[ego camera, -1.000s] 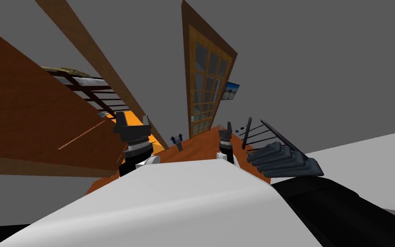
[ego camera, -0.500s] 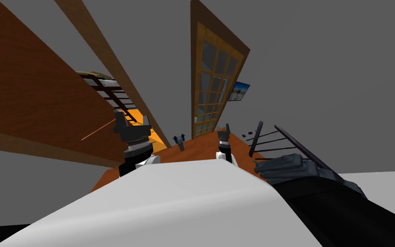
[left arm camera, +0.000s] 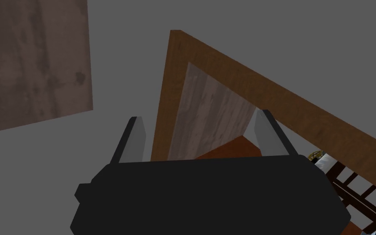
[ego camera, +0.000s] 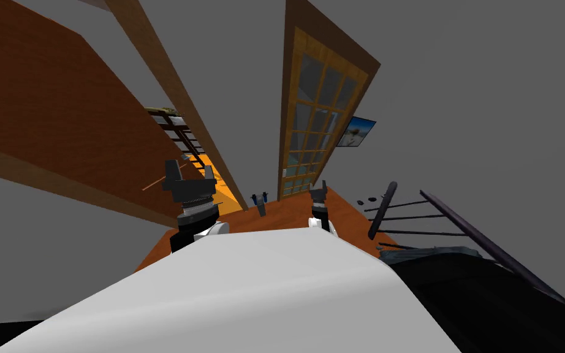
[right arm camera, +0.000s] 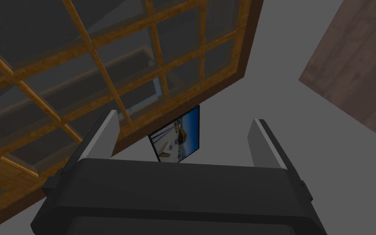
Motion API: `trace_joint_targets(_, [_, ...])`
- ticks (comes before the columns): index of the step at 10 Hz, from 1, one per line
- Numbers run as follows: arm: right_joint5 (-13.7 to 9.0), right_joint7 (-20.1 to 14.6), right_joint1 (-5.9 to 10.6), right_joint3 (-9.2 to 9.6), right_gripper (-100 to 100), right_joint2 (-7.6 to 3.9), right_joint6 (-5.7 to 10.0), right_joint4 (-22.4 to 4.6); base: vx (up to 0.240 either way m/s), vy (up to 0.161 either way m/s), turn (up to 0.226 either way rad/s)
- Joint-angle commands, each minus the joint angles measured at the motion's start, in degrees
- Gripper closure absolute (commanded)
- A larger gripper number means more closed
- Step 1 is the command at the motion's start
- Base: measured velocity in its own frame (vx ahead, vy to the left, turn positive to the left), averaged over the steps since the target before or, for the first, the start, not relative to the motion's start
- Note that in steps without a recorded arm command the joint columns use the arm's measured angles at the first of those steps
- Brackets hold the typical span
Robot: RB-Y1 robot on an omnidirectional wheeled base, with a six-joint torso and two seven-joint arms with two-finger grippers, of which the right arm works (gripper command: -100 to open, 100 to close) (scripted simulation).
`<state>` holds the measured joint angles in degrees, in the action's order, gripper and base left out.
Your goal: Pull the door open
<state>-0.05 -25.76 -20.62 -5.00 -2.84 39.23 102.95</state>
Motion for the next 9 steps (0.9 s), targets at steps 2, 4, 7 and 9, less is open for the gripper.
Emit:
trace_joint_targets(2, [-1.32, -4.38, 1.98, -1.18, -100, -0.59, 0.52, -4.74, 0.078, -0.063, 0.184])
trace_joint_targets(4, [-1.78, -6.43, 2.65, -1.55, -100, -0.73, 0.75, -6.97, 0.041, -0.044, 0.110])
trace_joint_targets(7, [-3.20, -11.55, 4.70, -2.68, -100, -1.00, 1.46, -12.53, 0.061, -0.059, 0.210])
trace_joint_targets(9, [-3.68, -13.38, 5.38, -3.06, -100, -1.08, 1.70, -14.60, 0.043, -0.053, 0.103])
